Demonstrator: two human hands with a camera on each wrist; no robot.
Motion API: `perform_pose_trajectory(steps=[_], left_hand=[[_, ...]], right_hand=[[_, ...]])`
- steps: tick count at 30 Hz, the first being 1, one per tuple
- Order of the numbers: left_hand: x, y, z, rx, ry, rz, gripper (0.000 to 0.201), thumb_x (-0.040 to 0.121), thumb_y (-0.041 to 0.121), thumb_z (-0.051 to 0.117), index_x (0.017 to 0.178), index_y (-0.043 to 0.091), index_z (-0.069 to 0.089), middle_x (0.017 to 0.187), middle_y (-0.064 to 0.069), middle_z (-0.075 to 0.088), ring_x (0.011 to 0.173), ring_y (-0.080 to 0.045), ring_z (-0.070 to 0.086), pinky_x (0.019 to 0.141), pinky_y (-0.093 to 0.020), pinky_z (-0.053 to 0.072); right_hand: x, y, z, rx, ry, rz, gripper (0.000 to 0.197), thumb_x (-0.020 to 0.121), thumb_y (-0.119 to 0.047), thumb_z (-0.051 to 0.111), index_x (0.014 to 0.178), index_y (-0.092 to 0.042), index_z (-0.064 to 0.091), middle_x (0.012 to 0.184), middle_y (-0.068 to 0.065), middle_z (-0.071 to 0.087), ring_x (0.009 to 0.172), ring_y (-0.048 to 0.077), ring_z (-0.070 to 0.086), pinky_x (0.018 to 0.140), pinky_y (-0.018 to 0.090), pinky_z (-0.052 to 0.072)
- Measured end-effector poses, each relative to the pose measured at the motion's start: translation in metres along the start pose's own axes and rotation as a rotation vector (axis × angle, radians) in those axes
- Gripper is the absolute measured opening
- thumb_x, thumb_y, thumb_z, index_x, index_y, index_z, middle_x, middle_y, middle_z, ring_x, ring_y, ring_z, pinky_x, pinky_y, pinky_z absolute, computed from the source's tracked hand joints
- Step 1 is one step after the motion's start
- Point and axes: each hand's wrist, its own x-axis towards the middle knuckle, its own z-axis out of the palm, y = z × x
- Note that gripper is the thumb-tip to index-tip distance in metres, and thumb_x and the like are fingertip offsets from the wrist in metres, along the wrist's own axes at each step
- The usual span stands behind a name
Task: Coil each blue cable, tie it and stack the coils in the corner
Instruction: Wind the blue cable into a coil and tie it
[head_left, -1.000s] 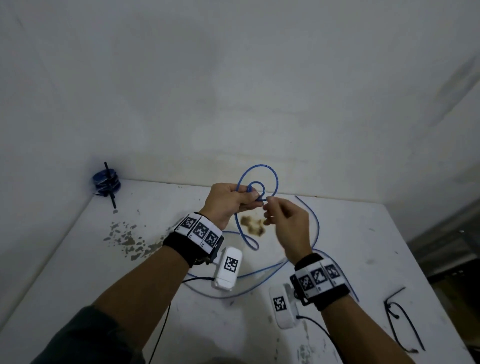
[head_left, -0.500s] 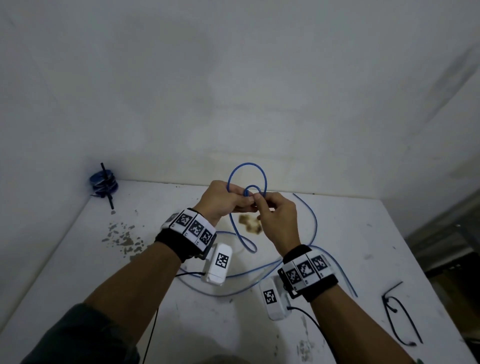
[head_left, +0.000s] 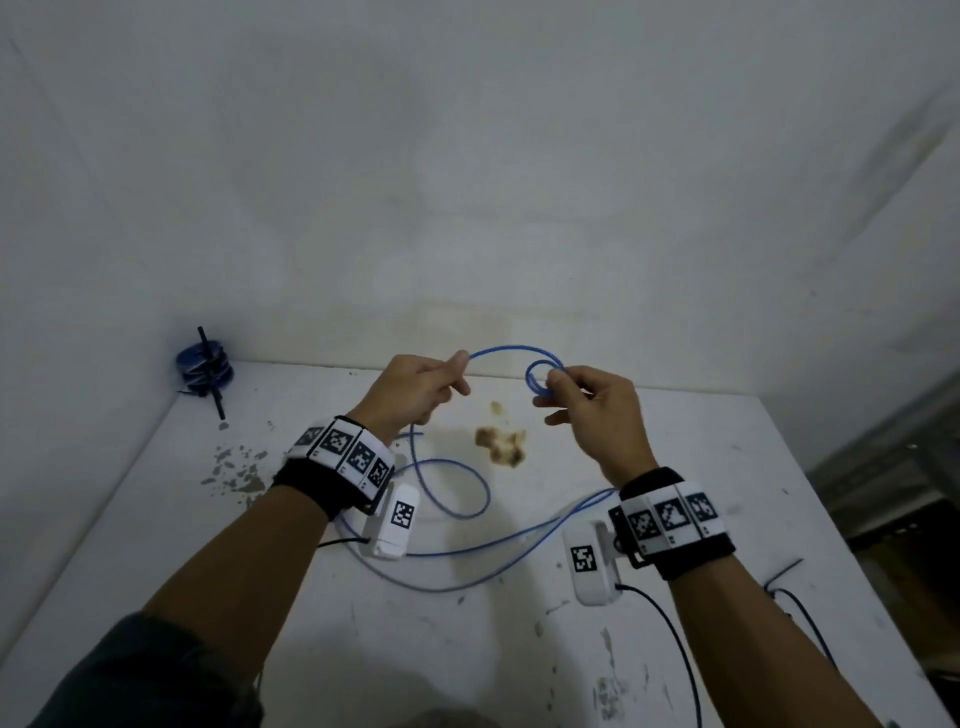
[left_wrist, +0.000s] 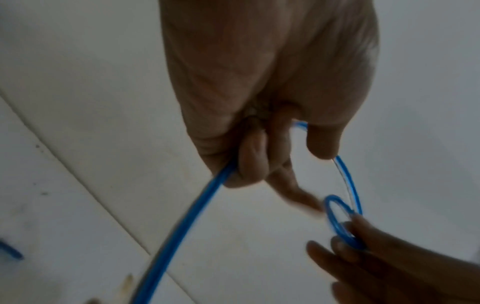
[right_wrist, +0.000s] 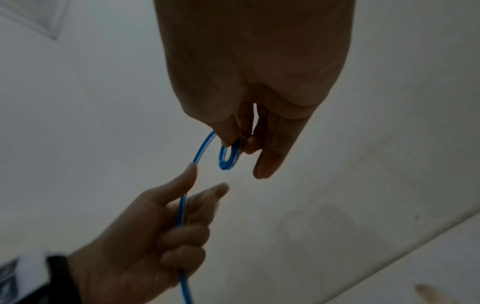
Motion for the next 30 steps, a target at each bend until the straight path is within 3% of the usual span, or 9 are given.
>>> perform_pose_trajectory(steps=[3, 7, 11, 17, 21, 24, 26, 27, 30], left_hand=[[-0.001, -0.012, -0.005, 0.001, 0.009, 0.011, 0.044, 0.099, 0.041, 0.053, 0.079, 0.005, 0.069, 0.050, 0.004, 0.032, 0.047, -0.014, 0.021, 0.046, -0.024, 0.017], [-0.014, -0.027, 0.011, 0.111, -0.131, 0.094, 0.029, 0.103, 0.027, 0.049, 0.093, 0.009, 0.069, 0.052, 0.000, 0.051, 0.044, -0.014, 0.038, 0.049, -0.025, 0.029], [-0.026, -0.025, 0.029, 0.086, -0.221, 0.184, 0.022, 0.105, 0.016, 0.043, 0.121, 0.016, 0.058, 0.071, -0.014, 0.068, 0.049, -0.027, 0.052, 0.052, -0.030, 0.046], [-0.028, -0.023, 0.055, 0.113, -0.272, 0.247, 0.023, 0.106, 0.012, 0.039, 0.101, 0.015, 0.061, 0.073, -0.007, 0.070, 0.058, -0.027, 0.063, 0.063, -0.041, 0.051], [-0.026, -0.021, 0.058, 0.206, -0.246, 0.208, 0.027, 0.104, 0.007, 0.040, 0.089, 0.010, 0.063, 0.070, 0.001, 0.070, 0.064, -0.014, 0.068, 0.066, -0.035, 0.050], [-0.024, -0.020, 0.051, 0.346, -0.283, 0.091, 0.022, 0.098, 0.009, 0.048, 0.091, 0.006, 0.069, 0.090, -0.004, 0.073, 0.078, -0.013, 0.072, 0.064, -0.017, 0.046], [-0.019, -0.021, 0.039, 0.405, -0.200, 0.052, 0.014, 0.092, 0.008, 0.059, 0.097, 0.012, 0.072, 0.101, -0.002, 0.074, 0.090, -0.015, 0.071, 0.071, -0.016, 0.047], [-0.018, -0.019, 0.032, 0.350, -0.095, 0.080, 0.020, 0.089, 0.004, 0.062, 0.105, 0.012, 0.072, 0.106, -0.001, 0.074, 0.096, -0.015, 0.070, 0.076, -0.017, 0.048], [-0.017, -0.001, 0.015, -0.022, 0.130, 0.281, 0.031, 0.094, 0.003, 0.056, 0.120, 0.015, 0.067, 0.110, -0.002, 0.074, 0.097, -0.015, 0.070, 0.076, -0.022, 0.052]], right_hand=[[0.000, -0.007, -0.007, 0.101, 0.027, -0.001, 0.015, 0.096, -0.011, 0.062, 0.086, -0.008, 0.072, 0.073, 0.007, 0.070, 0.067, 0.020, 0.071, 0.058, 0.030, 0.058], [-0.002, -0.009, 0.004, 0.190, 0.092, -0.048, 0.014, 0.096, -0.010, 0.061, 0.088, -0.007, 0.073, 0.071, 0.007, 0.072, 0.067, 0.021, 0.071, 0.059, 0.028, 0.057], [-0.005, -0.014, 0.020, 0.339, 0.153, -0.058, 0.016, 0.097, -0.010, 0.060, 0.088, -0.008, 0.073, 0.077, 0.010, 0.072, 0.073, 0.022, 0.072, 0.064, 0.029, 0.058], [-0.009, -0.020, 0.048, 0.535, 0.089, 0.094, 0.022, 0.101, -0.021, 0.054, 0.101, -0.008, 0.071, 0.102, 0.009, 0.075, 0.102, 0.021, 0.071, 0.080, 0.037, 0.057], [-0.015, -0.025, 0.057, 0.425, 0.010, 0.091, 0.024, 0.101, -0.022, 0.054, 0.099, -0.007, 0.072, 0.086, 0.011, 0.076, 0.071, 0.019, 0.069, 0.064, 0.028, 0.057], [-0.017, -0.021, 0.059, 0.371, 0.027, 0.061, 0.020, 0.099, -0.019, 0.058, 0.092, -0.008, 0.074, 0.067, 0.007, 0.066, 0.056, 0.017, 0.051, 0.057, 0.028, 0.048], [-0.017, -0.018, 0.059, 0.339, 0.028, 0.031, 0.020, 0.098, -0.017, 0.059, 0.090, -0.008, 0.074, 0.064, 0.006, 0.062, 0.055, 0.017, 0.045, 0.054, 0.026, 0.044], [-0.017, -0.016, 0.057, 0.301, 0.019, 0.015, 0.020, 0.098, -0.017, 0.059, 0.089, -0.008, 0.075, 0.063, 0.006, 0.061, 0.054, 0.017, 0.043, 0.051, 0.025, 0.041], [-0.015, -0.012, 0.053, 0.143, -0.062, -0.035, 0.020, 0.099, -0.019, 0.059, 0.095, -0.012, 0.077, 0.061, 0.003, 0.061, 0.053, 0.015, 0.041, 0.047, 0.025, 0.038]])
